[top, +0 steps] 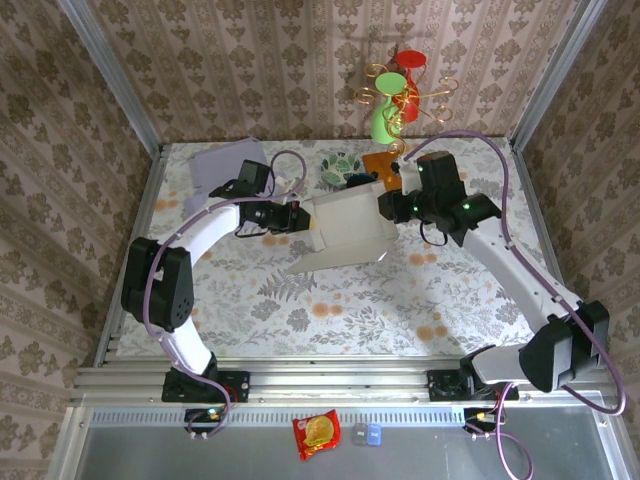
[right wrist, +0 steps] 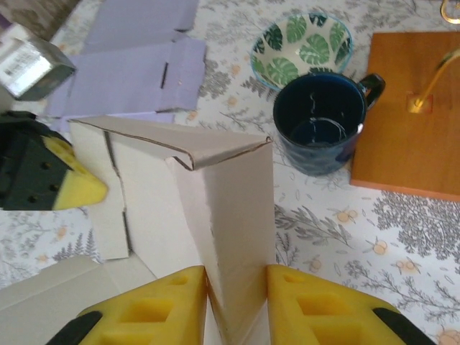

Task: Fold the paper box

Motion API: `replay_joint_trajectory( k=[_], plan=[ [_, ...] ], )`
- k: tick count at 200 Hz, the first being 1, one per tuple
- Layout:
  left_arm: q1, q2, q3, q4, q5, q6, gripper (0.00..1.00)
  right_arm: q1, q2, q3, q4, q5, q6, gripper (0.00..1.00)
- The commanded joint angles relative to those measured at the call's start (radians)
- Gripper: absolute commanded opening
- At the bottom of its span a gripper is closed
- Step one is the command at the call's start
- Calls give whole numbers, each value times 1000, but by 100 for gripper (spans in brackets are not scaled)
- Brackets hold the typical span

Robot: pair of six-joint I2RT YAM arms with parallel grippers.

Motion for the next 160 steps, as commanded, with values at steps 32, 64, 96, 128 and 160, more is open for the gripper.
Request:
replay_joint_trajectory(
  k=[32,64,96,128,160],
  plan=[
    [-35,-35,62,-1,20,0,0,59,58,18,-107,59,-42,32],
    [-51,-31,96,-39,-38,8,0,87,82,32,-140,180,-21,22],
    [-108,-29,120,-69,-114,-3,0,125,111,47,-165,346,42,12],
    [-148,-31,150,-121,-246,-17,0,162,128,56,-194,521,152,5],
    [-194,-49,146,-139,-397,-94,0,223,182,119,-364,832,348,0]
  ],
)
